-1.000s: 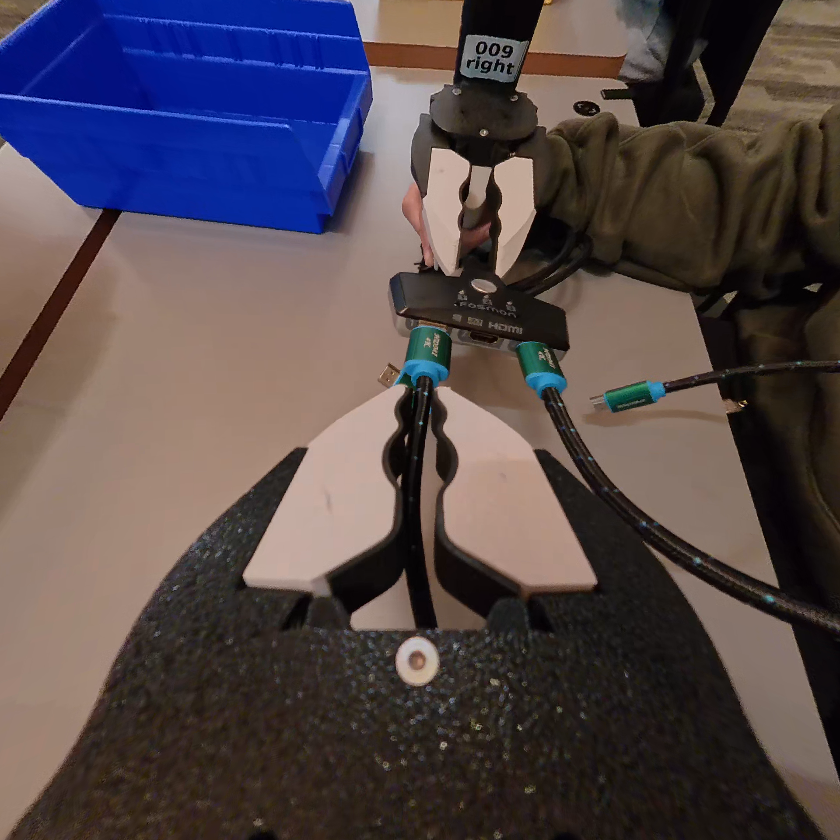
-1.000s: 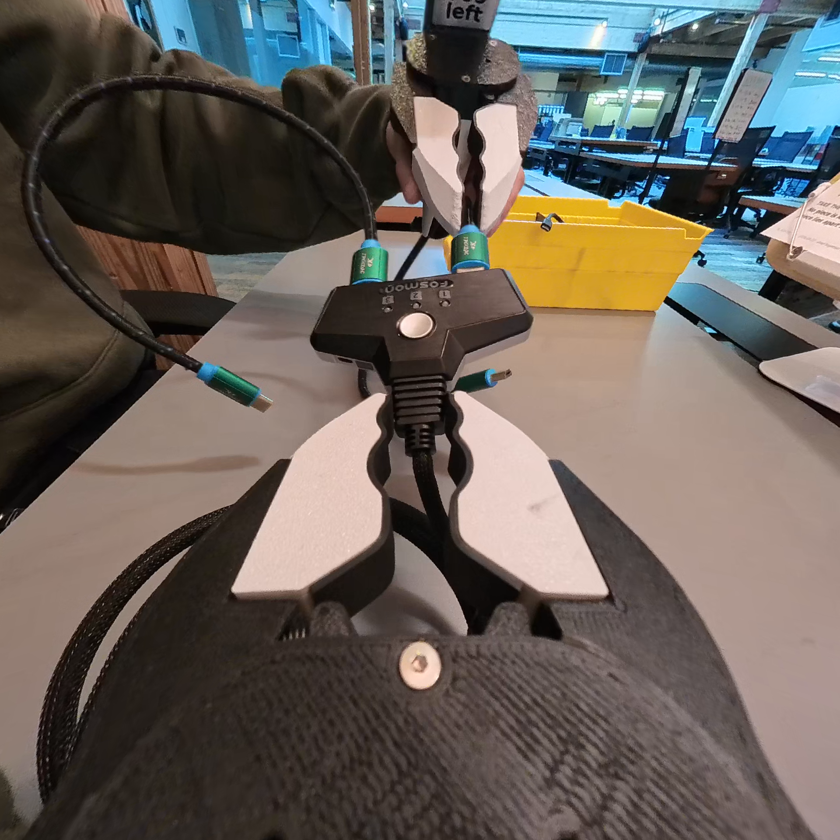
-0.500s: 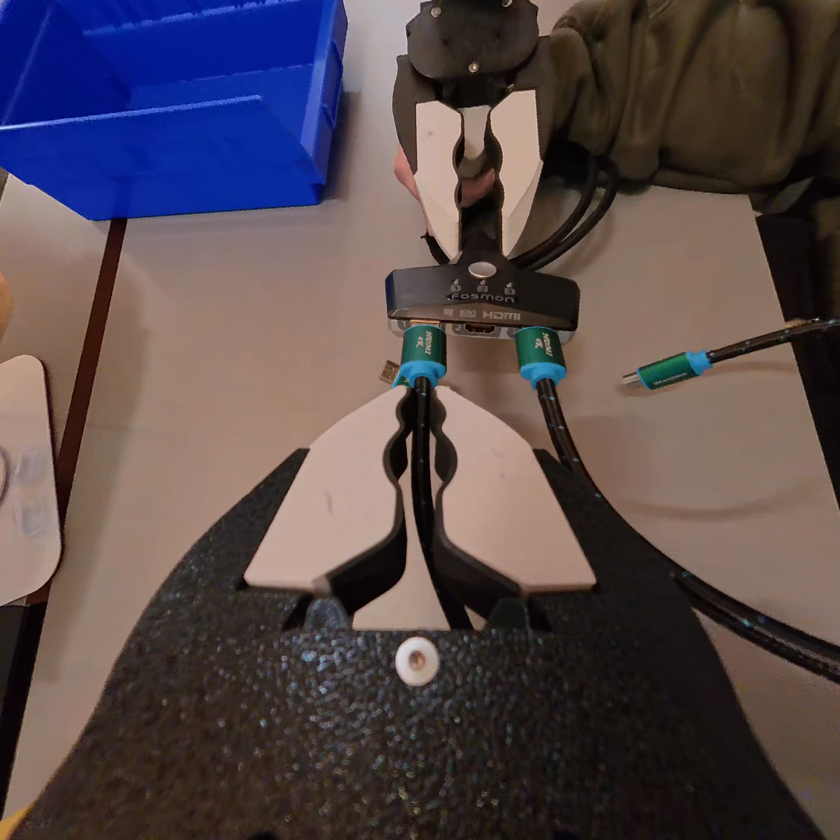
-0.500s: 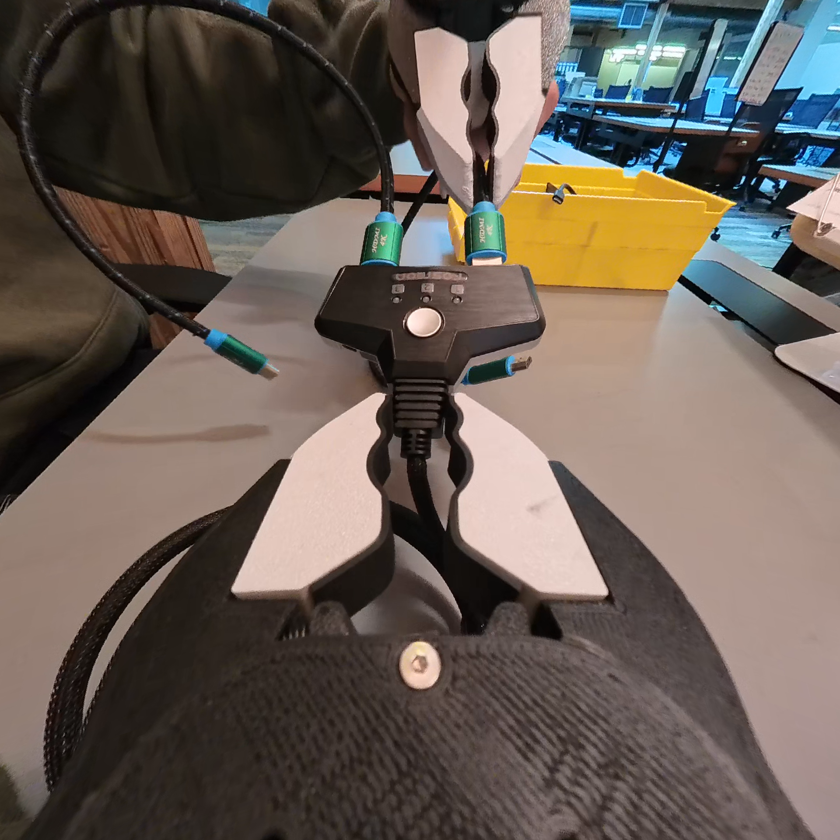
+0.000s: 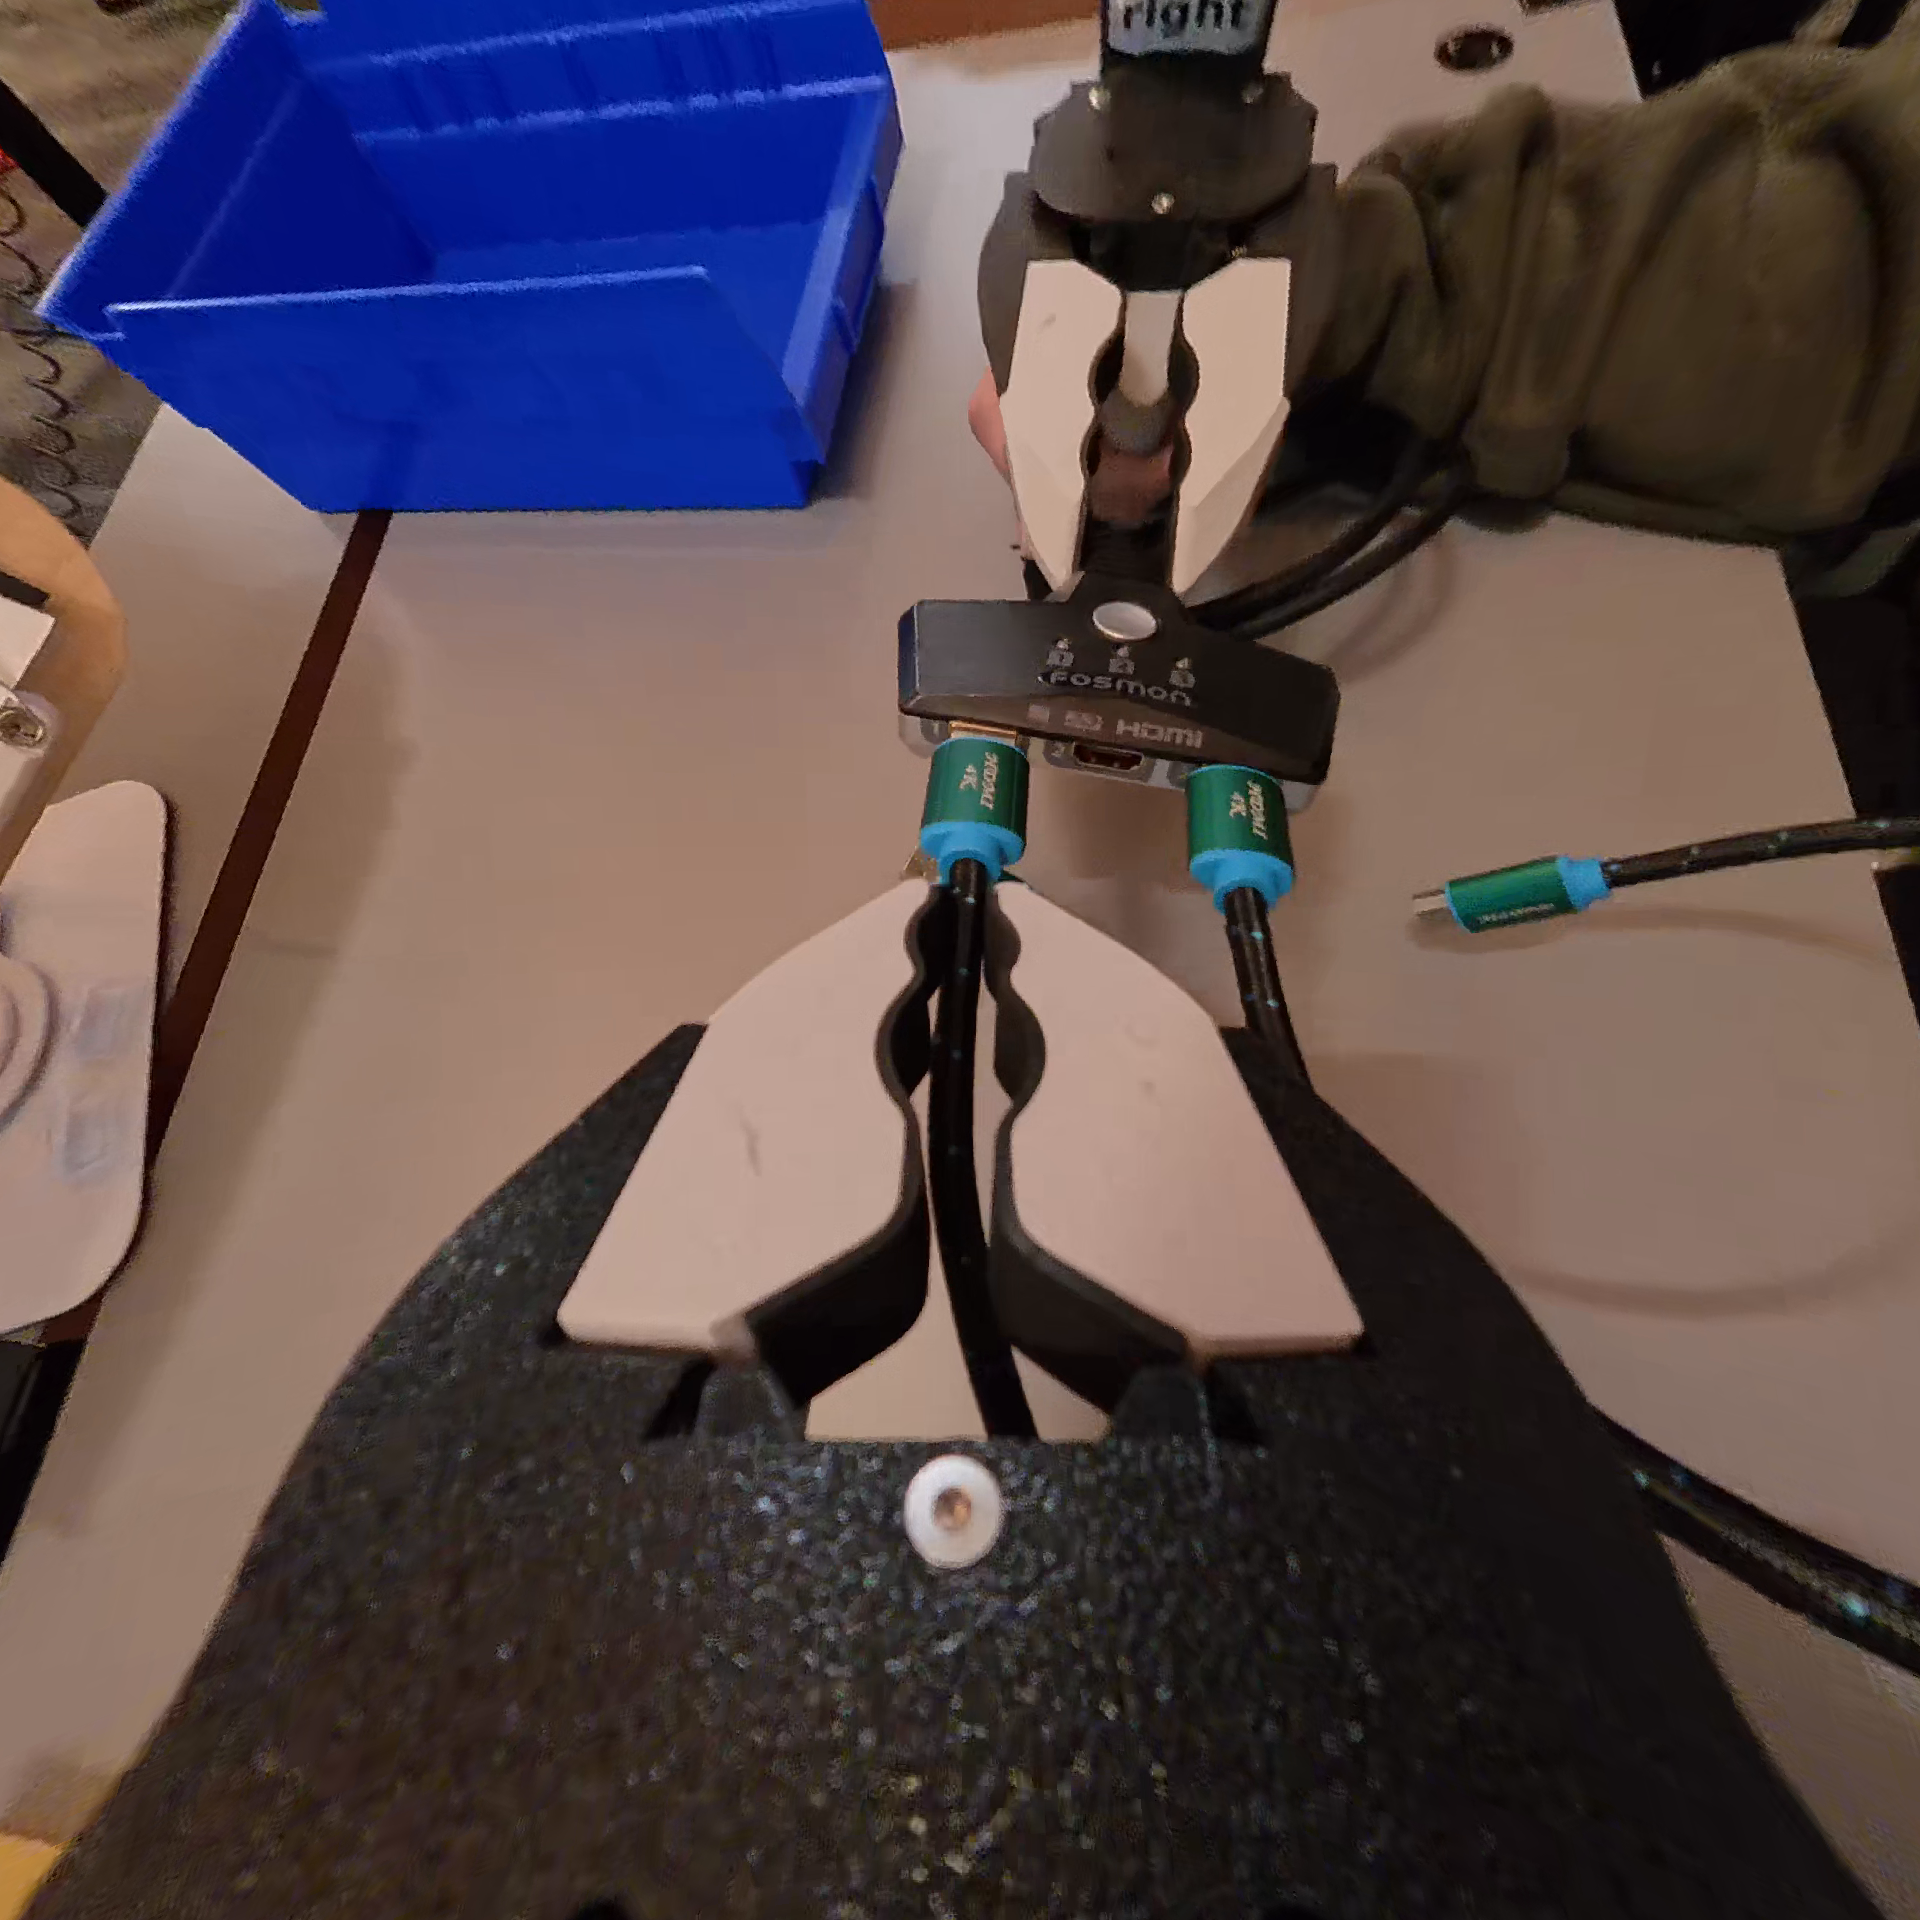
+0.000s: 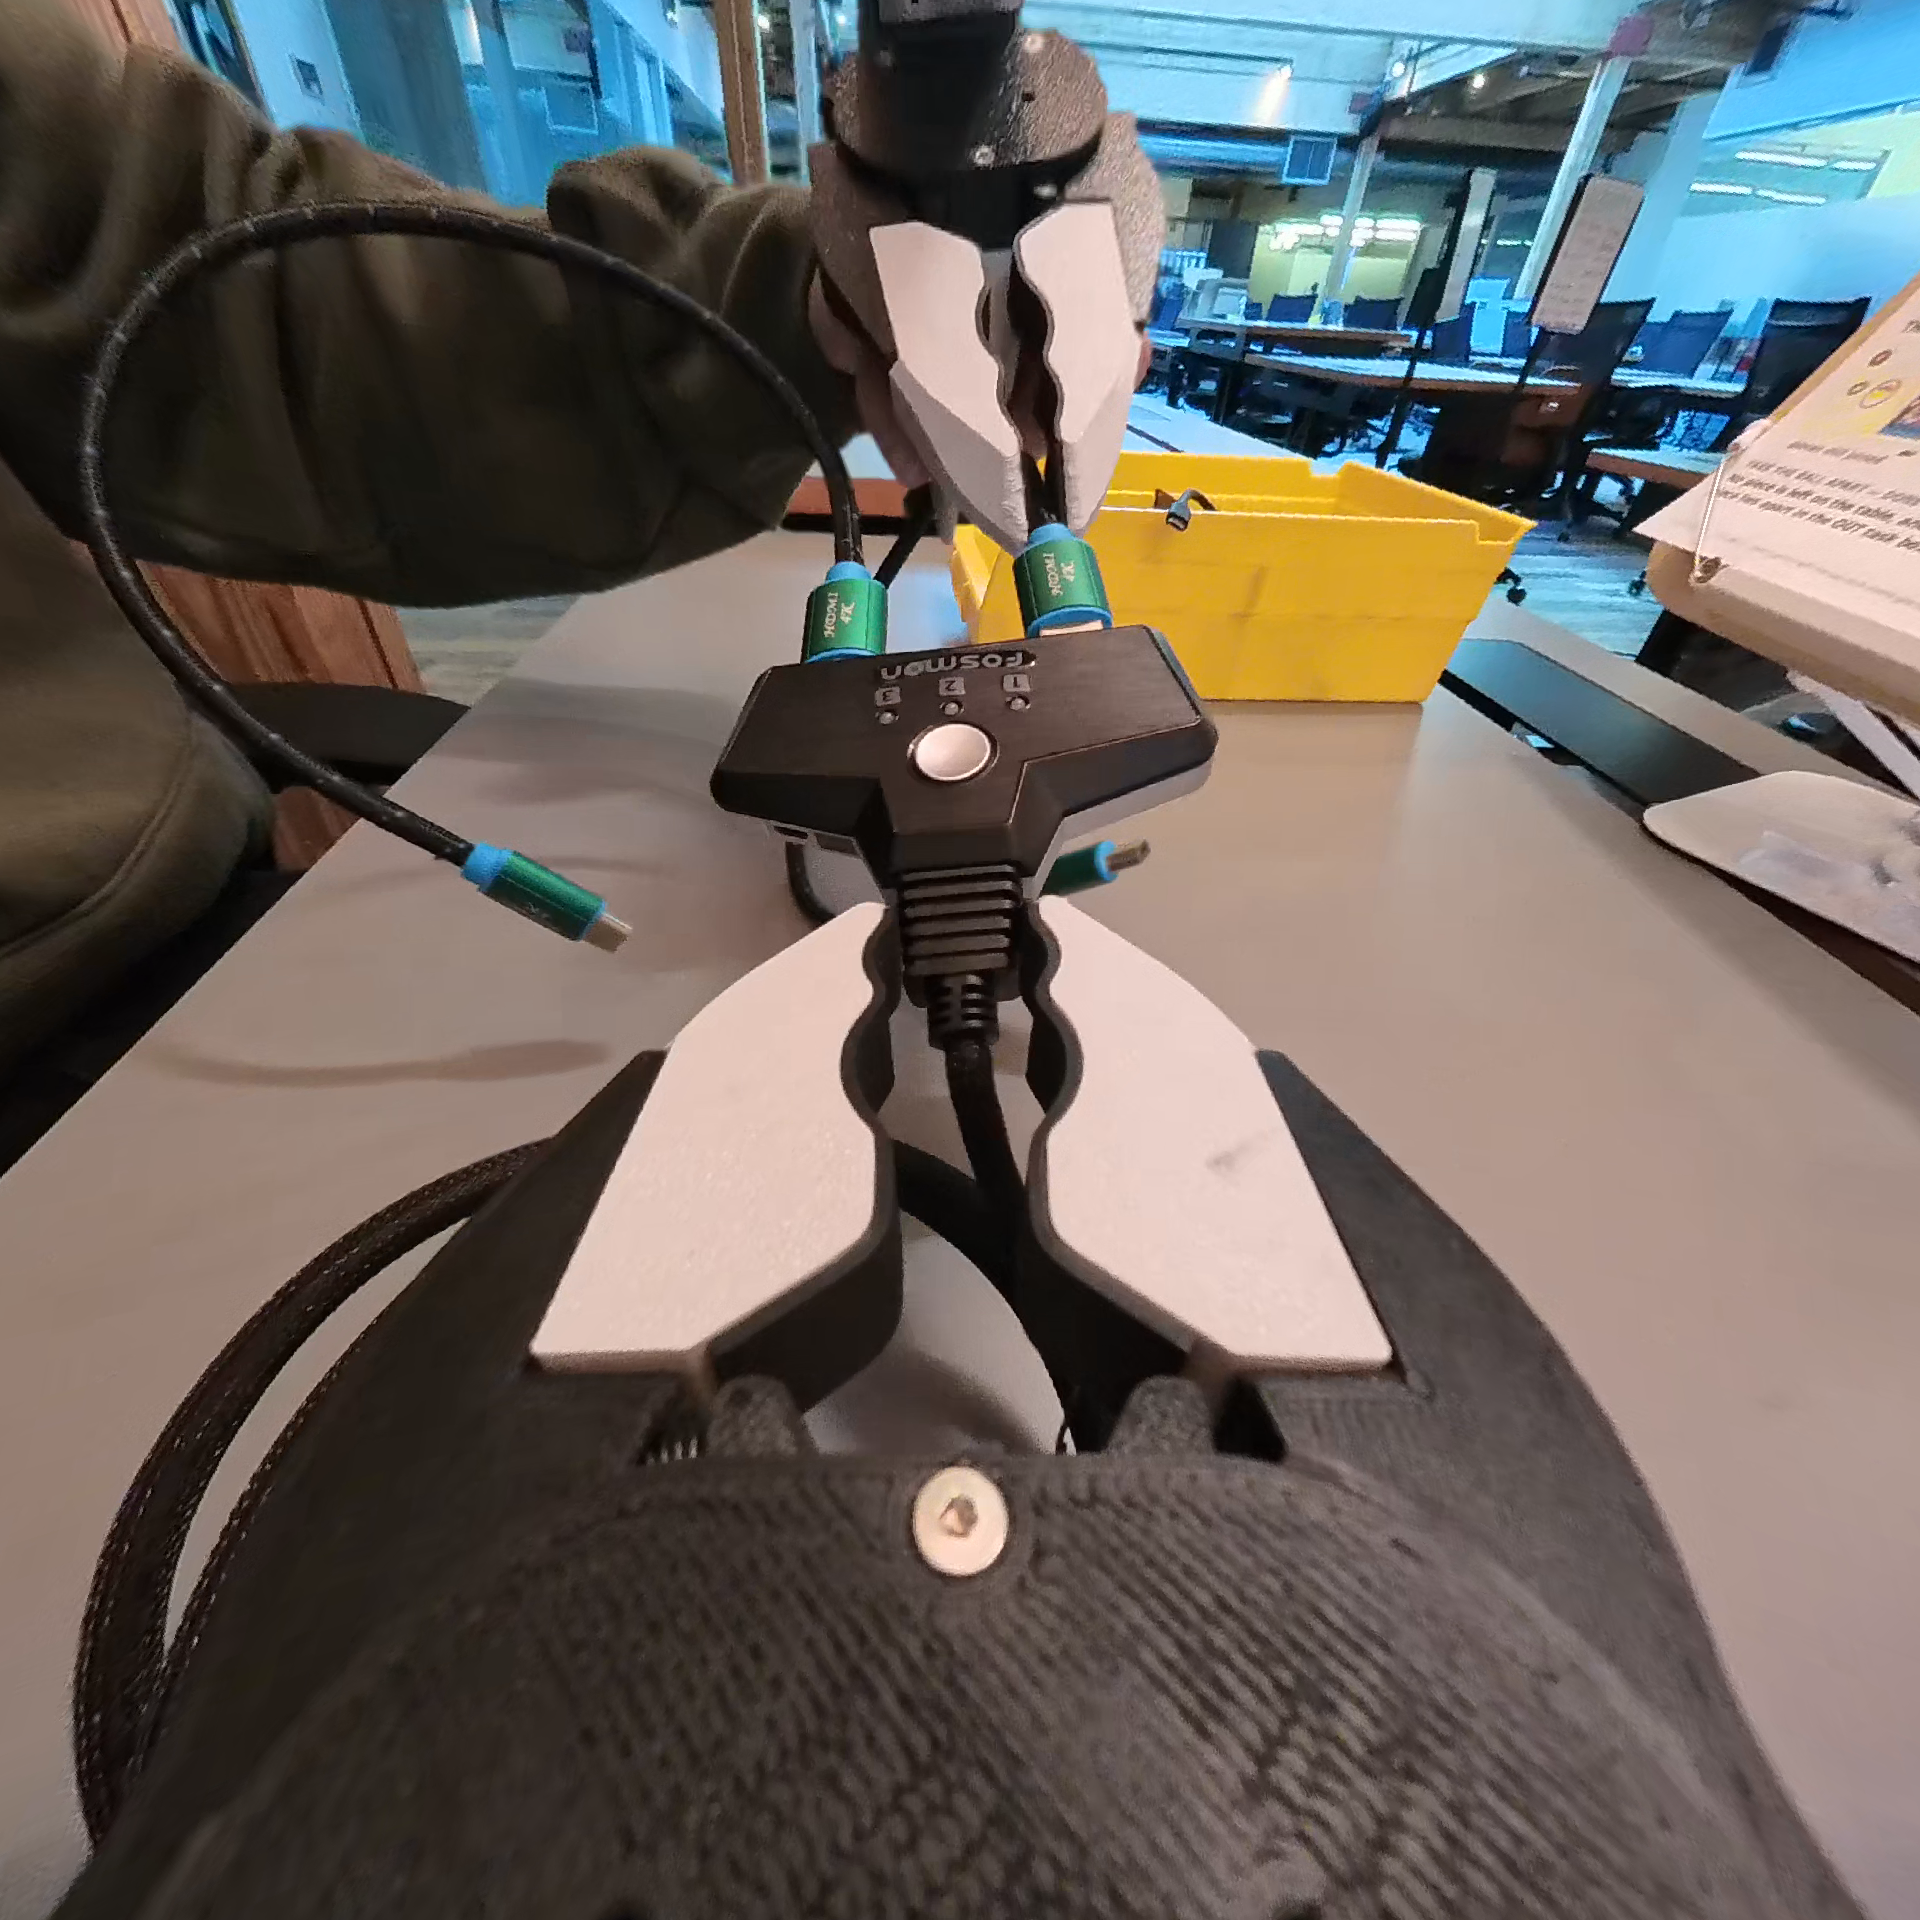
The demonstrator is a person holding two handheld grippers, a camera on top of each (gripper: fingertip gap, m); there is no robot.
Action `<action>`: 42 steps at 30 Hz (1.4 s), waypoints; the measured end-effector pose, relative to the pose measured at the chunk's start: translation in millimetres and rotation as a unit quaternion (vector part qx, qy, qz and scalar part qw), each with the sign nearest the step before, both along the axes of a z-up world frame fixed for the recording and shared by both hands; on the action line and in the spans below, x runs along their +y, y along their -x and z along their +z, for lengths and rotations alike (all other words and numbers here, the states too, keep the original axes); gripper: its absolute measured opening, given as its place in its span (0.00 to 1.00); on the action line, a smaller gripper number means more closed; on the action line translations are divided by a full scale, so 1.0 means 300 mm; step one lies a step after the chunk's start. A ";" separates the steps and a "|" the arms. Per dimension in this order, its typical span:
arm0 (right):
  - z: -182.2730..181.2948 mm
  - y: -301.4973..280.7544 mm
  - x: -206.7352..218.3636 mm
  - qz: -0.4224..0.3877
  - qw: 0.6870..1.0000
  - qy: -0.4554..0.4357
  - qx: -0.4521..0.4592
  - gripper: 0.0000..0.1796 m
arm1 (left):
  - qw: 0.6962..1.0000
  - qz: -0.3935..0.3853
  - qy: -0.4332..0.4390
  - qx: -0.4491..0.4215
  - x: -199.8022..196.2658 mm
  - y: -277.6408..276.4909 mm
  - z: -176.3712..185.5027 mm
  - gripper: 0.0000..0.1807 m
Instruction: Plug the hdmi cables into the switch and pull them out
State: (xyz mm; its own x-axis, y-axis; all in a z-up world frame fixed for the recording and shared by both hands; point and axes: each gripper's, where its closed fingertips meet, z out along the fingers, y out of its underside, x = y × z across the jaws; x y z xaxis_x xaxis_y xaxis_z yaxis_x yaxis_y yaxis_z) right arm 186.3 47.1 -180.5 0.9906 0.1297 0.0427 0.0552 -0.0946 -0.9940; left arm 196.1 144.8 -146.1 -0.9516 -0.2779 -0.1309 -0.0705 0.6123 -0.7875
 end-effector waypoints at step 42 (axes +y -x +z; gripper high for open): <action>-0.015 0.004 0.014 0.003 1.000 0.018 -0.007 0.12 | 0.997 0.055 -0.046 -0.012 -0.019 0.000 -0.055 0.11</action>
